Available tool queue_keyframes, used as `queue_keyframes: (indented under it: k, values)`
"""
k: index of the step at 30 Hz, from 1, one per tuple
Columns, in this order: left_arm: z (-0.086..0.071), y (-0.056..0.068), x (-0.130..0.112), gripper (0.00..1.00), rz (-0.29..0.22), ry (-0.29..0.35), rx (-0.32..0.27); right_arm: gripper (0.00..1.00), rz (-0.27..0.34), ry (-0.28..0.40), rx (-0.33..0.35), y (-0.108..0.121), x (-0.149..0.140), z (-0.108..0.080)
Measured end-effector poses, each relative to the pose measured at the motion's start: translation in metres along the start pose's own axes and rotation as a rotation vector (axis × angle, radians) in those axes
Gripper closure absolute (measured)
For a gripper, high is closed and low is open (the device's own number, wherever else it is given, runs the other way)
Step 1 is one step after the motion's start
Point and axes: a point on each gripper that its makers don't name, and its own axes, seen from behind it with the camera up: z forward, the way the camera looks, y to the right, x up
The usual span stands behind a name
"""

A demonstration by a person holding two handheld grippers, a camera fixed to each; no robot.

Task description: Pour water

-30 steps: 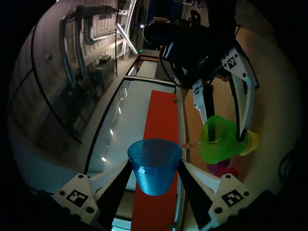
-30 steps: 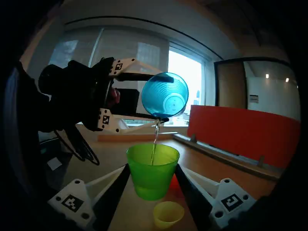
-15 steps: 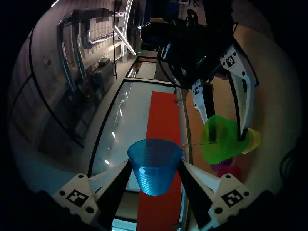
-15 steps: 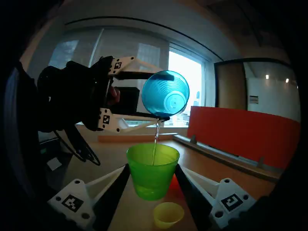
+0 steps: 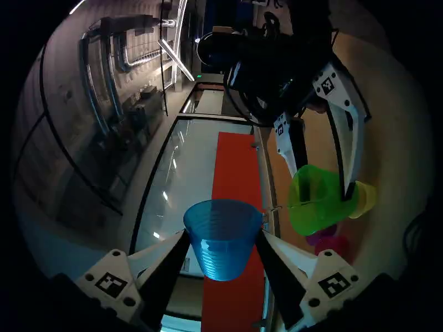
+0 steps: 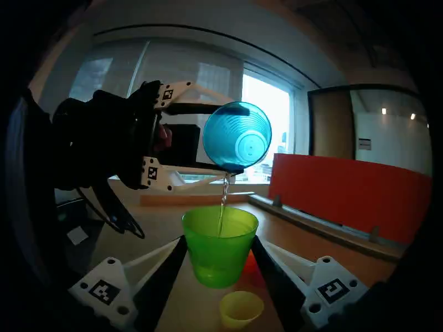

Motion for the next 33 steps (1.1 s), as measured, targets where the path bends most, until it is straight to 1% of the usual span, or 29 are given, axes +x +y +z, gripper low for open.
queue_keyframes:
  k: [5,14,20,26,33]
  values:
    - [-0.0007,-0.0014,-0.0005,0.17,0.012,0.000,0.005,0.13,-0.002,0.000,-0.001,0.0005,0.0010,-0.0003]
    - [-0.0032,-0.0016,-0.0013,0.17,0.019,0.000,0.011,0.13,-0.001,0.000,-0.003,0.0018,0.0019,0.0011]
    - [-0.0038,-0.0004,-0.0003,0.17,0.024,-0.001,0.013,0.13,-0.002,0.001,-0.003,0.0015,0.0030,0.0007]
    - [-0.0076,0.0022,0.0019,0.17,0.029,0.000,0.009,0.13,-0.004,0.002,-0.005,0.0012,0.0034,0.0003]
    - [-0.0092,0.0023,0.0033,0.17,0.031,0.001,0.011,0.13,-0.003,0.002,-0.006,0.0014,0.0032,-0.0002]
